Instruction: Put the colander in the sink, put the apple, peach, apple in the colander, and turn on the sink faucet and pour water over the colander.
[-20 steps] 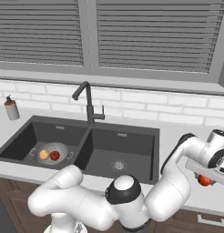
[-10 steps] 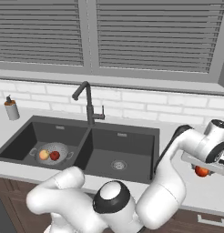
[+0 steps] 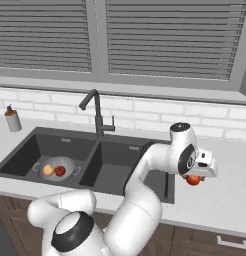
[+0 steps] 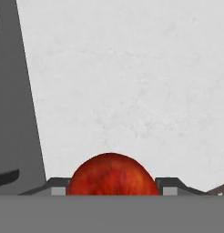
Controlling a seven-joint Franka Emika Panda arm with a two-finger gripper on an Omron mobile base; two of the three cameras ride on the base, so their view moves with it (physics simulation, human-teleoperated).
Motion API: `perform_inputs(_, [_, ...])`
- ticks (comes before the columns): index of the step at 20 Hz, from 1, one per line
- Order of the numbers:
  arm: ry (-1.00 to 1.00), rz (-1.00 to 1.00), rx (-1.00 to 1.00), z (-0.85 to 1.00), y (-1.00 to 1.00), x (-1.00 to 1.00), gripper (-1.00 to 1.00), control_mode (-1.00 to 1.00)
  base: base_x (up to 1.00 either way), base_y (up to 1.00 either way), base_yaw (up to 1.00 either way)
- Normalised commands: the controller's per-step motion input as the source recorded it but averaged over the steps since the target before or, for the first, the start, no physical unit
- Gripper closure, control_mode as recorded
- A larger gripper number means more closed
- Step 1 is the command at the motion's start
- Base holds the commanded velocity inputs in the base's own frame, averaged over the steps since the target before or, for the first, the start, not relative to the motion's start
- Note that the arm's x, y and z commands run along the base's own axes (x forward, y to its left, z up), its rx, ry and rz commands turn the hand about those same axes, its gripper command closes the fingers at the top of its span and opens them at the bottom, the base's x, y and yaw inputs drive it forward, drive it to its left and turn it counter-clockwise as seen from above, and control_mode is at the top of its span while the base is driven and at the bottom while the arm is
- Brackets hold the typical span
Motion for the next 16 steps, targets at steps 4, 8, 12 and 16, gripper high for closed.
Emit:
perform_inputs(4, [0.0,0.0,-0.14,0.31,1.0,-0.1,1.0,-1.0,0.0,0.0,0.0])
perform_inputs(8, [-0.01,0.0,-0.04,0.4,0.99,0.0,1.0,-1.0,0.0,0.0,0.0])
perform_inputs(12, [-0.01,0.0,0.0,0.5,0.93,0.0,1.0,-1.0,0.0,0.0,0.0])
perform_inputs(16, [0.0,0.0,0.0,0.39,0.95,0.0,1.0,-1.0,0.0,0.0,0.0])
